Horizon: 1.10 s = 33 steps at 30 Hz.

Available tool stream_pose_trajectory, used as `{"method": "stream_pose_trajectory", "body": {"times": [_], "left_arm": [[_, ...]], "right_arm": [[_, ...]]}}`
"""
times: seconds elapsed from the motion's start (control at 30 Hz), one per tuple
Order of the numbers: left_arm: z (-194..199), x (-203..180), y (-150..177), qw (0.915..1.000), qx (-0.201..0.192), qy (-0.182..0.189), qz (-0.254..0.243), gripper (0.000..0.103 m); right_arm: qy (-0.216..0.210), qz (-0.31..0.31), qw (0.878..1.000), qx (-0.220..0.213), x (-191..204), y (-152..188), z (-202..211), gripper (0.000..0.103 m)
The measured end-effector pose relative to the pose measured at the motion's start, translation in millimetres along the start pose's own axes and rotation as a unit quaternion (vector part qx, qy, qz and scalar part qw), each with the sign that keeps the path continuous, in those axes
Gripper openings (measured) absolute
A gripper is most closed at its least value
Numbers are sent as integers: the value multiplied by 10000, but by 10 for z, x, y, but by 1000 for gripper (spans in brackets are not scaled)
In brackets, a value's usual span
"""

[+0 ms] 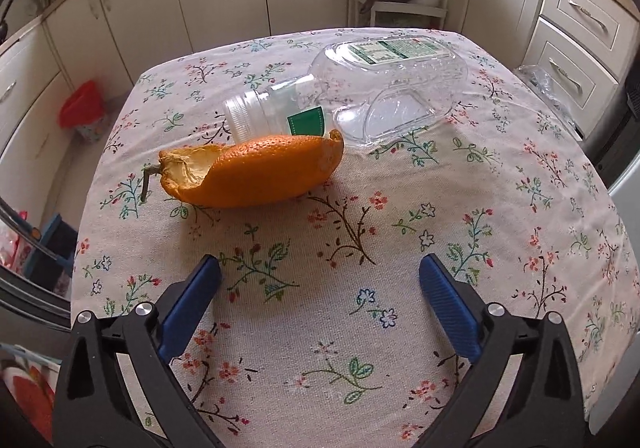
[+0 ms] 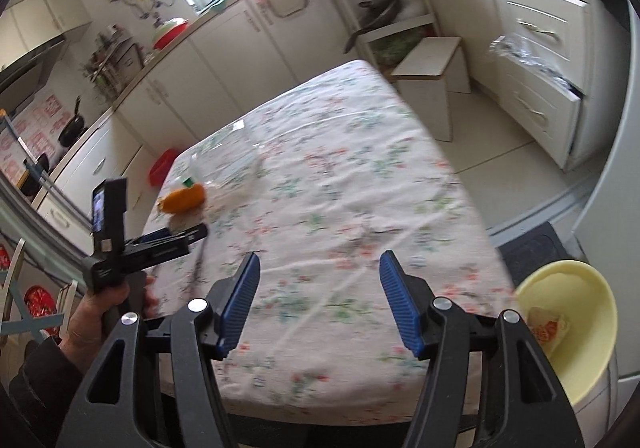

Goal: Collect trash

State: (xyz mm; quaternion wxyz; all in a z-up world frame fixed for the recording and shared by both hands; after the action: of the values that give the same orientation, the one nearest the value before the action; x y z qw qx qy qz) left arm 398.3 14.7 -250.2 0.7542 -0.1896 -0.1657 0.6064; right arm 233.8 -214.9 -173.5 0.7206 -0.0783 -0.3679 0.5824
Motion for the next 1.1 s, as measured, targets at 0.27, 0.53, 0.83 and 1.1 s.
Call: {"method": "stream_pose_trajectory", "body": {"times": [0.27,0.53,0.83,1.1], "left_arm": [[2,-3,3,10000,-2,7,5,96],[3,-1,3,10000,-2,7,5,96],[2,0,3,10000,-2,8,5,96],[2,-2,2,10000,-2,8,5,96]], "right_arm": [[-324,288,9990,113,405,84,-122,63],[-475,203,9985,197,525,176,-159,64],[-479,114,9988,42,559,129,-36,66],[-405,-1,9992,-4,434,123,11,67]]}}
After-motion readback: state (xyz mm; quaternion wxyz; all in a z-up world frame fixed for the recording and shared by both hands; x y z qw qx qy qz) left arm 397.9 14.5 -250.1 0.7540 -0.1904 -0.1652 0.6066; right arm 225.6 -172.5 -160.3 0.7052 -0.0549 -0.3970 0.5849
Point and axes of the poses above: each gripper's, at about its wrist camera, not at the fingertips, and z roughly against the way its jaws point, x to its left, y to its underside, the point moved 5 cm from there along -z, roughly the way its jaws point, and after that the axes turned 4 degrees about x, right-handed, at the moved point
